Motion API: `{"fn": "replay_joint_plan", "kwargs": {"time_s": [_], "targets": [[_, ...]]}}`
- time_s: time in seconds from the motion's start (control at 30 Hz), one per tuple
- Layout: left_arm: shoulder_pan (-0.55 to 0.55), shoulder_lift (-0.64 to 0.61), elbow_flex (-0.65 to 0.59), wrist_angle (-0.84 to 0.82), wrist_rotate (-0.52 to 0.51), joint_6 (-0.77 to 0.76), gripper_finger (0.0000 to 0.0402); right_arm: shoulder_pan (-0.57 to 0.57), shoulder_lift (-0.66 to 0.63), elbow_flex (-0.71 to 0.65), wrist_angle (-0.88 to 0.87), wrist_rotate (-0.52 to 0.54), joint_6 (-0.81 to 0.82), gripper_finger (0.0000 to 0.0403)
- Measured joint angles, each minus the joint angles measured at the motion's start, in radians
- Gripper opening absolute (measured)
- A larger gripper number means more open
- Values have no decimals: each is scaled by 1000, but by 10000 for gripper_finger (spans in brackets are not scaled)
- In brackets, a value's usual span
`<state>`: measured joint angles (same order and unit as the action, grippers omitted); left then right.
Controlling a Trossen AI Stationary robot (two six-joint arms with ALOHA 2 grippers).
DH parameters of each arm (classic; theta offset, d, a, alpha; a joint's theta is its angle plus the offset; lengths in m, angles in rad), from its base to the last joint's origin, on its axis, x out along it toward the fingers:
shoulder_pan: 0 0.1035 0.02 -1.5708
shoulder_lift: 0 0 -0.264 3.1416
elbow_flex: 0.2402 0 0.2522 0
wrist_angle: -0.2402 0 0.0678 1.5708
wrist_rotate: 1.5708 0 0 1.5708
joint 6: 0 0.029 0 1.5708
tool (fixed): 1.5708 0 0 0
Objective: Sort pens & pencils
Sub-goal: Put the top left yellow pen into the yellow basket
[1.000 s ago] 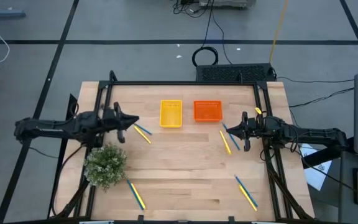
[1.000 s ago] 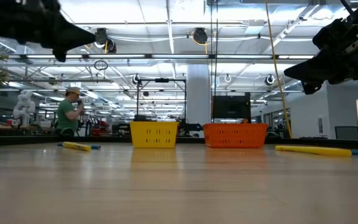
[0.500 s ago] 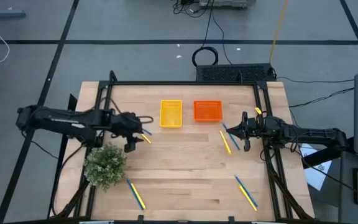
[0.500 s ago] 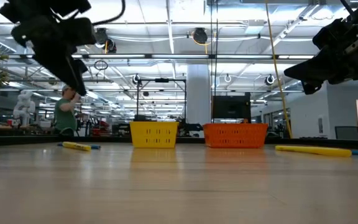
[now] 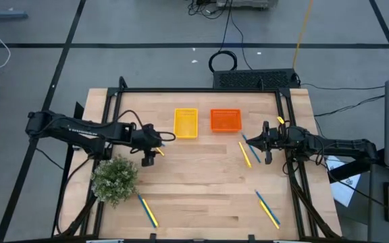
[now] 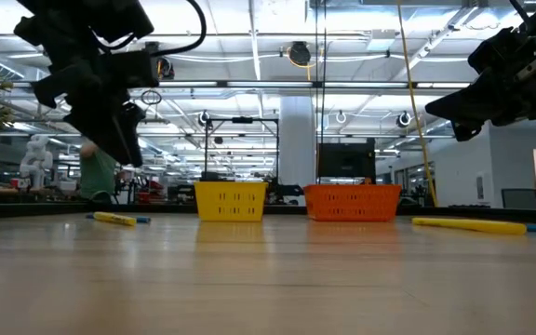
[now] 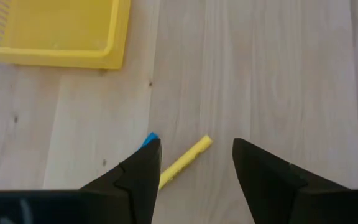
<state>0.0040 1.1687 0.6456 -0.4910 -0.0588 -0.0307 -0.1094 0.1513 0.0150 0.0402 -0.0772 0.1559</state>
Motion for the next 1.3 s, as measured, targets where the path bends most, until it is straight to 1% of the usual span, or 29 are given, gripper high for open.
{"fn": "replay_joint_plan", "kwargs": {"time_s": [0.43, 0.7, 0.8, 0.97, 1.1, 1.23, 1.3], "targets": [[0, 0, 0, 50, 5, -15, 205, 0, 0, 0, 0, 0, 0, 0], [0, 2, 0, 60, 12, 50, 205, 0, 0, 0, 0, 0, 0, 0], [-4, 39, 0, 81, 12, 64, 205, 0, 0, 0, 0, 0, 0, 0], [-27, 135, 1, 75, 2, 143, 204, 0, 0, 0, 0, 0, 0, 0], [-46, 191, 1, 57, -20, 186, 204, 0, 0, 0, 0, 0, 0, 0], [-67, 187, 2, 4, -82, 213, 204, 0, 0, 0, 0, 0, 0, 0], [-76, 169, 2, -53, -123, 215, 204, 0, 0, 0, 0, 0, 0, 0]]}}
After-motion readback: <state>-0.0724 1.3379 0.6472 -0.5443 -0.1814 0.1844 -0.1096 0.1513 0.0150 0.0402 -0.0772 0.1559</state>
